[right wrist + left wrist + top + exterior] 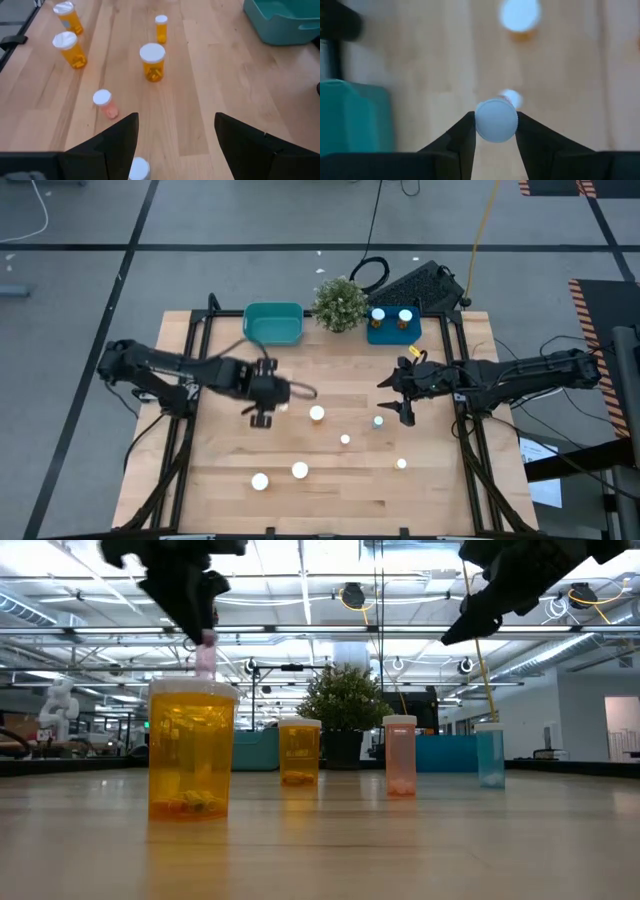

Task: Pick and place medicine bottles into bin by pill shape (circle, oval)
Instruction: Put the pink small pill bottle into the green bin

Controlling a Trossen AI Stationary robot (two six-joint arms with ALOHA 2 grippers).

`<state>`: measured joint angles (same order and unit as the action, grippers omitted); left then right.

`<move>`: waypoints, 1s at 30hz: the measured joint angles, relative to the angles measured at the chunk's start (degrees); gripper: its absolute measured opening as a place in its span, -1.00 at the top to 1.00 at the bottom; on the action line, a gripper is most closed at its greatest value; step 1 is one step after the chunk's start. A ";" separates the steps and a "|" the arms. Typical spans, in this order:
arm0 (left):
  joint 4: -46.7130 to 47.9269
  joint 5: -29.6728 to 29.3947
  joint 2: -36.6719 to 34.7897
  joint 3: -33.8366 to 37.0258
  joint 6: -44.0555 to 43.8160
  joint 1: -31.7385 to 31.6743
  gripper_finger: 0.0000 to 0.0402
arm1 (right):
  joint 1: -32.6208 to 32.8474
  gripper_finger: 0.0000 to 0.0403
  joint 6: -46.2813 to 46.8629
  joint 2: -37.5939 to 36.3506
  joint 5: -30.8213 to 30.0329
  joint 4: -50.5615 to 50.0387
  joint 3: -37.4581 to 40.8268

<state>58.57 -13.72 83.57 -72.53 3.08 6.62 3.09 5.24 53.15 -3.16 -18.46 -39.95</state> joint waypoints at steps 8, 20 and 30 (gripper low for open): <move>0.65 0.00 0.00 -5.94 13.30 -15.27 0.35 | 0.02 -0.26 0.96 0.00 0.00 0.40 1.45; -5.47 6.43 0.34 -6.44 23.97 -42.35 0.35 | 0.02 -0.26 1.15 0.00 0.00 0.64 1.45; -17.38 12.86 0.39 4.11 25.47 -55.25 0.35 | 0.01 -0.26 1.03 0.00 -0.02 0.68 1.47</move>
<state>41.19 -0.85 83.96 -68.42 28.55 -48.63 3.10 6.27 53.15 -3.18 -17.78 -38.48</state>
